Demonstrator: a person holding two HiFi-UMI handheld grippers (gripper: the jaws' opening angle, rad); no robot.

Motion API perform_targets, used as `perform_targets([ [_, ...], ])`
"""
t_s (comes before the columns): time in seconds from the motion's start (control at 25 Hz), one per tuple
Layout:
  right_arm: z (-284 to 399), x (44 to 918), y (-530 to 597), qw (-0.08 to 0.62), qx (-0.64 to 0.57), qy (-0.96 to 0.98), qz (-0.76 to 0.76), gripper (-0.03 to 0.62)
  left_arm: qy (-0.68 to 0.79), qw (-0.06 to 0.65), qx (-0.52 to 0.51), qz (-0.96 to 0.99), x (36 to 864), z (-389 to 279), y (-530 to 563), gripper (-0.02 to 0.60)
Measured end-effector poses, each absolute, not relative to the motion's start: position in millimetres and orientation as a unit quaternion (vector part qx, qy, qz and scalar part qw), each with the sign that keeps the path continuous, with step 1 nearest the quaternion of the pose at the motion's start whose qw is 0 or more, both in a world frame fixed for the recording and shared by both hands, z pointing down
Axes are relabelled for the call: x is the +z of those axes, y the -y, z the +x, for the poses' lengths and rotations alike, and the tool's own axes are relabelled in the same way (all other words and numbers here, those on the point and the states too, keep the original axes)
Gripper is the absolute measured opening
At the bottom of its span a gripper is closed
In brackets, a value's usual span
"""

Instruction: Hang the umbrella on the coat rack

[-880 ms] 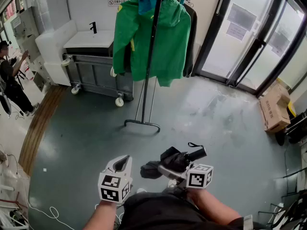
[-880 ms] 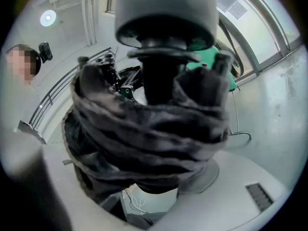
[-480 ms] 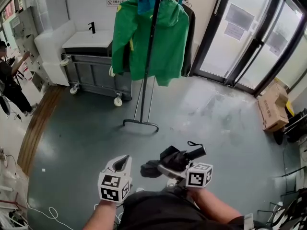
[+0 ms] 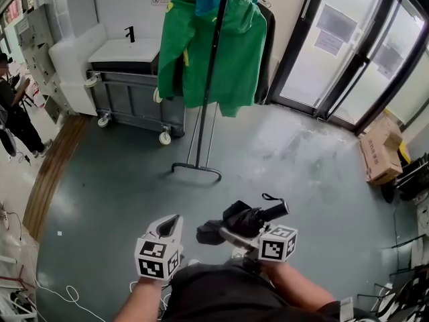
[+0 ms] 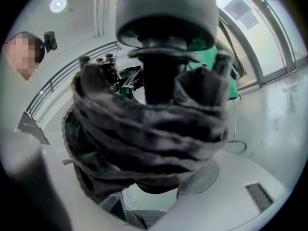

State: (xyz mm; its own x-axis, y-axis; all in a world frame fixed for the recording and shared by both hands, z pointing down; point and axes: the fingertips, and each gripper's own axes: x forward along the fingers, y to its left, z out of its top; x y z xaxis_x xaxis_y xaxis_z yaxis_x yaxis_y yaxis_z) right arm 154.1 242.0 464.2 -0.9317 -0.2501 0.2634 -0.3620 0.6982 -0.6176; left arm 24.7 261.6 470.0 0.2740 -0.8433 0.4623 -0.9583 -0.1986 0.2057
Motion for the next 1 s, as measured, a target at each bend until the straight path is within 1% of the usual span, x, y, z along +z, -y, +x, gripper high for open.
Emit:
perform_targets([
  [0.24, 157.6, 468.0, -245.0, 0.096, 0.318, 0.927, 0.176, 0.273, 0.588, 0.227, 0.132, 0.765, 474.9, 23.5, -268.5, 0.015],
  [0.64, 158.6, 476.0, -248.3, 0.101, 0.337, 0.919, 0.177, 0.273, 0.585, 0.241, 0.132, 0.763, 486.4, 19.4, -269.6, 0.015],
  [1.0, 149.9, 488.6, -224.0, 0.111, 0.352, 0.913, 0.171, 0.273, 0.586, 0.249, 0.139, 0.758, 492.0, 16.2, -254.0, 0.015],
])
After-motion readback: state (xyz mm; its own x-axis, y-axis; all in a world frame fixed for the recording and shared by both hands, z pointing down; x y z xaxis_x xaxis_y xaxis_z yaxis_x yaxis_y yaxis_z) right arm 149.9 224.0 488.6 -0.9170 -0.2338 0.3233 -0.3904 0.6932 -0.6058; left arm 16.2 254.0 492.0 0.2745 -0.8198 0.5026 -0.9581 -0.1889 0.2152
